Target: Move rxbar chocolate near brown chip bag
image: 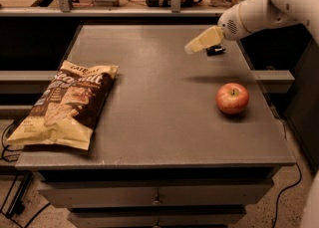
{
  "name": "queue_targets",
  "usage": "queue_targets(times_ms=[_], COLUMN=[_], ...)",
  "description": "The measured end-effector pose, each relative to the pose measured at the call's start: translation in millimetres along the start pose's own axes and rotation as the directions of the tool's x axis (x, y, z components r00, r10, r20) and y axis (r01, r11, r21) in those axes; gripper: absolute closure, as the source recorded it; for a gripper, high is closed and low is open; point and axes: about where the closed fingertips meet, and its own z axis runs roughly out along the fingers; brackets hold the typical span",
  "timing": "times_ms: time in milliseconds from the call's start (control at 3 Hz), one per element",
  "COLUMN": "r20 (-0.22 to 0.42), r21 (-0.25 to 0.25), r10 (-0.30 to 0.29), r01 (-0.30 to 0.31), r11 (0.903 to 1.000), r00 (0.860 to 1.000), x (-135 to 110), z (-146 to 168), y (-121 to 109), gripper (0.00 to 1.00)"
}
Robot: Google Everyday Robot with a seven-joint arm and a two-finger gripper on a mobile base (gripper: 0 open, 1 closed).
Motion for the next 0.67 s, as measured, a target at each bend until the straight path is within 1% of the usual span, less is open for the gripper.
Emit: queue_targets(times_ms=[333,667], r20=[0.018,0.023], r21=[-0.040,-0.021], r10=[0.098,0.156], r01=[-0.097,-0.155], r11=[0.9945,0.9877], r00=[0.995,0.988], x=[8,18], z=[33,54], y=[-8,-23], gripper=[0.00,0.00])
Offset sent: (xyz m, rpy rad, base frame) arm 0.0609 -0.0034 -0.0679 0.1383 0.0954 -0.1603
